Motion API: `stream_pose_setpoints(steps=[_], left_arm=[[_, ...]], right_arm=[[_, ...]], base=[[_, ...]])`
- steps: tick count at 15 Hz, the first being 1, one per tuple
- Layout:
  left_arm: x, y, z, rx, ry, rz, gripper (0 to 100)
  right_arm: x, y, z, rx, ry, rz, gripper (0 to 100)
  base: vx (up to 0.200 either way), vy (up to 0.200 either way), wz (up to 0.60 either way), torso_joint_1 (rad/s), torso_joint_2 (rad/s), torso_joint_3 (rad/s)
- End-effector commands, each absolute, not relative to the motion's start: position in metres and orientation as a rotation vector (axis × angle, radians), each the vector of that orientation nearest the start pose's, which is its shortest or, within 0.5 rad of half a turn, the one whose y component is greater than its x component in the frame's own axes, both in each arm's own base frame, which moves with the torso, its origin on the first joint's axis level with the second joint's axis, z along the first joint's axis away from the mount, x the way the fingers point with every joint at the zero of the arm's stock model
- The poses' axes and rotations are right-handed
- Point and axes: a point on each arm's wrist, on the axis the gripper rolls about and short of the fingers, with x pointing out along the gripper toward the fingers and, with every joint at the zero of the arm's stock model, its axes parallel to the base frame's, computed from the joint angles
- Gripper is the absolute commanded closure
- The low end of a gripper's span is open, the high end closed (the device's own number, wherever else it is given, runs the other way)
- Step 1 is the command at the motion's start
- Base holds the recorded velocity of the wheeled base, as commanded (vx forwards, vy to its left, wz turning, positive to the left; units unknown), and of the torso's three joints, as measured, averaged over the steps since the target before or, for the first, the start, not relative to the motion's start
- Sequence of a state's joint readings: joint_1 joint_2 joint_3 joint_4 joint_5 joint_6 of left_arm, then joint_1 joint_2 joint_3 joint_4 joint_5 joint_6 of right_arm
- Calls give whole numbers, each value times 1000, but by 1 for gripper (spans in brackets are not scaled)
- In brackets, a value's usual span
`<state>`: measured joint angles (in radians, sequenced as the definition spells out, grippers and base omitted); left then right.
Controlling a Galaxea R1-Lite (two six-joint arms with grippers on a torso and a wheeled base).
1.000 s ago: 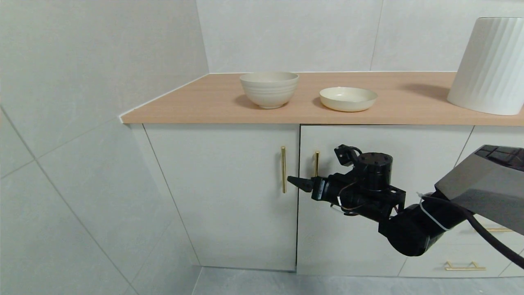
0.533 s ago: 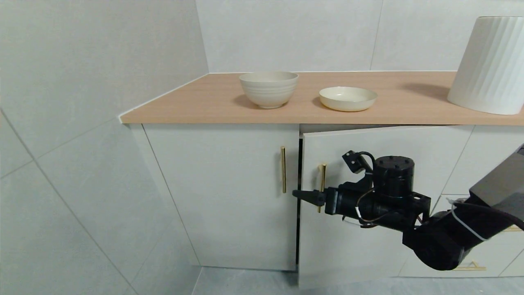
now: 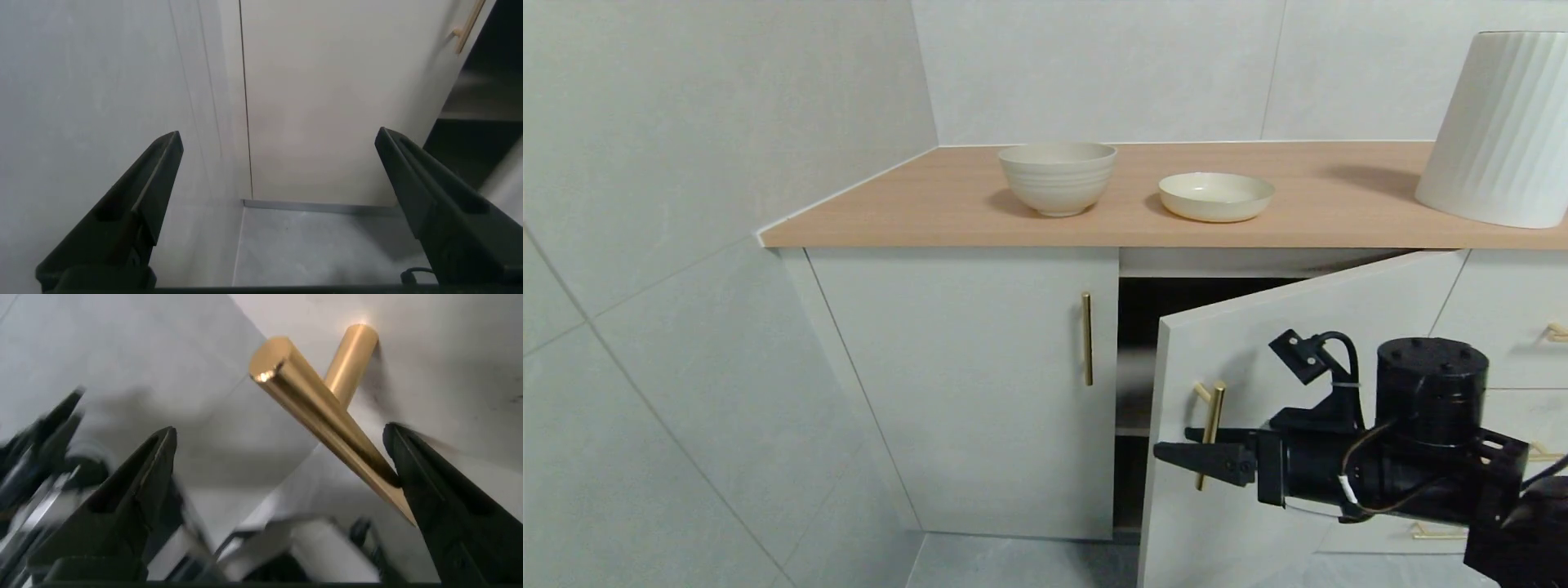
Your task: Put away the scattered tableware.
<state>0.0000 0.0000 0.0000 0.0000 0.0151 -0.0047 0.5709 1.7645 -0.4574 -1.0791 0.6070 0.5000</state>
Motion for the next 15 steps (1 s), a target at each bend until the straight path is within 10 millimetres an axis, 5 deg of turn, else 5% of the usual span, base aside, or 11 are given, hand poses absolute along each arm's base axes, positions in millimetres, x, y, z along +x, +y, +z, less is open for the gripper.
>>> stream_pose_setpoints(steps=[1, 10, 15], left_arm=[[-23, 0, 75, -5, 0, 15, 0], [-23, 0, 76, 12, -1, 14, 0], [-25, -2, 84, 162, -37, -94, 0]], right_arm=[[196, 144, 134, 443, 513, 1150, 0], [187, 140, 132, 441, 529, 1169, 0], [186, 139, 134, 441, 519, 1169, 0]], base=[[0, 0, 0, 0, 0, 0], [0, 0, 0, 0, 0, 0], [0, 0, 0, 0, 0, 0]])
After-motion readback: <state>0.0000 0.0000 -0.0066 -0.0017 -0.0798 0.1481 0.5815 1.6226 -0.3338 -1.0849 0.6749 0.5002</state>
